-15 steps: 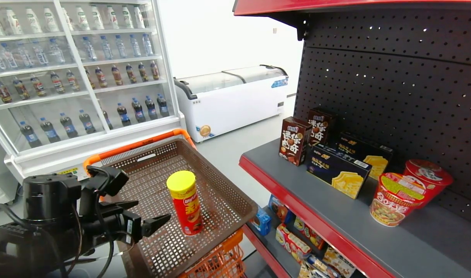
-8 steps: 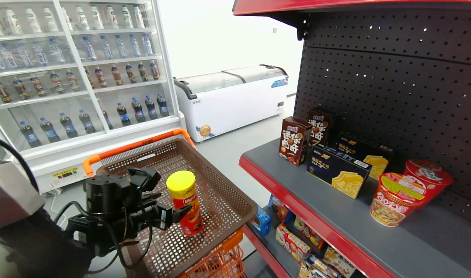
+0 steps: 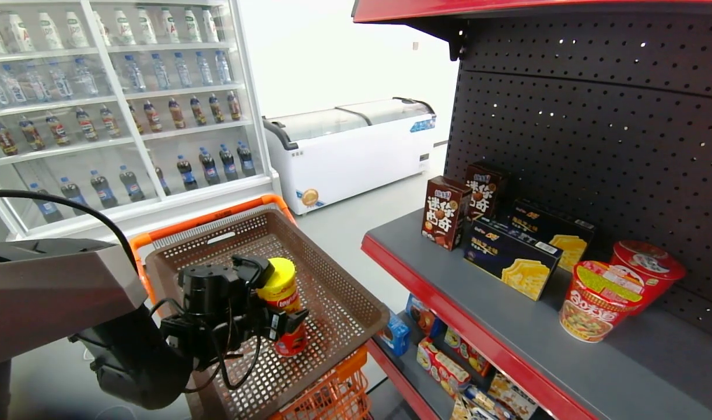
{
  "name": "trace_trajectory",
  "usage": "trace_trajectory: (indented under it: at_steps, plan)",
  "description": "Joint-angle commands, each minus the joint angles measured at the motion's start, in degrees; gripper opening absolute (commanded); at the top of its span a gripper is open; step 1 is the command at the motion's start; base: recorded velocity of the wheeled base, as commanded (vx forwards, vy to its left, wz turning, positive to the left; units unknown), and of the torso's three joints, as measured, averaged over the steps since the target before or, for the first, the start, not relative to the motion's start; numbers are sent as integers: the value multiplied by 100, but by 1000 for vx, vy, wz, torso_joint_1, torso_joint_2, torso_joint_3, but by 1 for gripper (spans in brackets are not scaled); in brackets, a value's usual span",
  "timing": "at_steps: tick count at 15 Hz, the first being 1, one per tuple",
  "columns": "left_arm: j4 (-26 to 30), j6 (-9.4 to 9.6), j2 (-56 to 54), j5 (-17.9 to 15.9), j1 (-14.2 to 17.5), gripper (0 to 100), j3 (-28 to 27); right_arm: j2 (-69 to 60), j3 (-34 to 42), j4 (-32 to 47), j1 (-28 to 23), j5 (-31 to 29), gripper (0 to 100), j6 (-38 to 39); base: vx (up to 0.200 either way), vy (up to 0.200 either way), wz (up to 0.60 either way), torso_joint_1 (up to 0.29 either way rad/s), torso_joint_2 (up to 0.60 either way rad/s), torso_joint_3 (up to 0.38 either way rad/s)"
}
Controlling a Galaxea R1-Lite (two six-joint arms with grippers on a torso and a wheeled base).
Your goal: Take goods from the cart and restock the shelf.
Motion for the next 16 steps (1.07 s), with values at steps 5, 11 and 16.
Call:
trace_trajectory:
  at_steps: [5,11,16]
  plan:
    - [12,-60,135,75,-90,0,-103,-2,1,0,0,5,100,-2,0,0,0,0,0,0]
    - [689,-77,-2133,198,-73,0,451,-2,1,0,0,-4,100,-2,0,0,0,0,0,0]
    - [3756,-482,-5174,155,235,0,82,-2,1,0,0,-4,100,-2,0,0,0,0,0,0]
